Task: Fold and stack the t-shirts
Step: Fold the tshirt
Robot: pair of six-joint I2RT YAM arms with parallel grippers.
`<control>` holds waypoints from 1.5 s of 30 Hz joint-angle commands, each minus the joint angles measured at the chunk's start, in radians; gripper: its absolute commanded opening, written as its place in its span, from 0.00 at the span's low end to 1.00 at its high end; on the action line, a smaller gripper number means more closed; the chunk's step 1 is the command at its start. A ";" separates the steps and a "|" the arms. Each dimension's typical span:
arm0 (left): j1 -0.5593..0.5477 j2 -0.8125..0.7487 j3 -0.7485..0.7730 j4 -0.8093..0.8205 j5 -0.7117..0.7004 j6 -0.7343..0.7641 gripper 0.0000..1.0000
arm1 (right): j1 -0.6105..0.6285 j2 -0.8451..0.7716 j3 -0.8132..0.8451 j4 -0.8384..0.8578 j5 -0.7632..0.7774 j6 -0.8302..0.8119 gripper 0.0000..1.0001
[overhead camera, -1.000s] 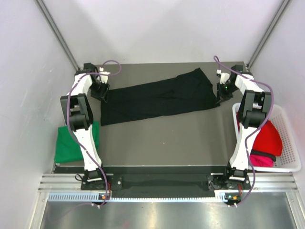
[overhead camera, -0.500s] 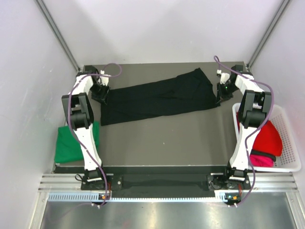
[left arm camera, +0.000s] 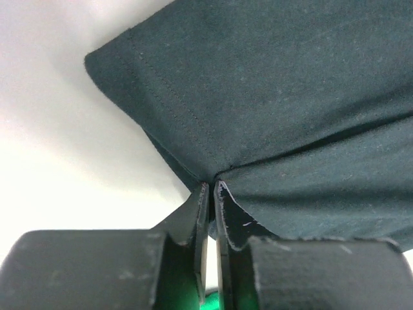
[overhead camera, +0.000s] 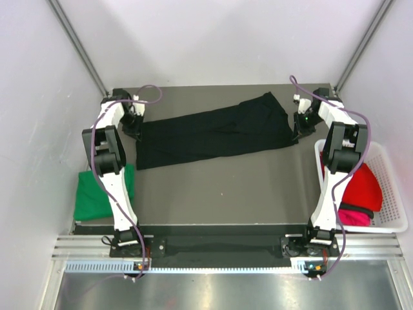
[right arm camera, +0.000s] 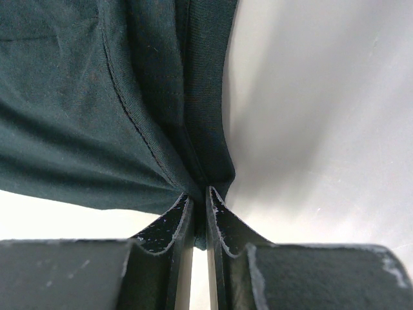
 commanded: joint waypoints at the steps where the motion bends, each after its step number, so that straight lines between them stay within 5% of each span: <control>1: 0.014 -0.016 0.041 0.019 -0.023 -0.021 0.07 | -0.007 0.018 0.006 0.047 -0.004 -0.007 0.11; 8: 0.014 -0.116 -0.031 0.154 -0.046 -0.034 0.01 | -0.007 0.017 0.006 0.063 0.009 -0.004 0.08; 19: 0.012 -0.163 -0.083 0.237 -0.040 -0.070 0.11 | -0.012 0.021 0.012 0.077 0.032 0.012 0.04; 28: 0.014 -0.171 -0.118 0.277 -0.126 -0.100 0.45 | -0.012 0.018 0.011 0.076 0.026 0.016 0.12; 32: 0.012 -0.305 -0.218 0.358 -0.135 -0.117 0.47 | -0.012 -0.075 -0.008 0.097 0.049 0.003 0.20; 36: -0.008 -0.425 -0.307 0.330 0.029 -0.129 0.46 | -0.006 -0.188 -0.055 0.174 0.020 -0.033 0.32; 45: -0.203 -0.432 -0.589 0.359 0.004 -0.113 0.43 | 0.104 -0.184 -0.039 0.182 -0.049 -0.169 0.32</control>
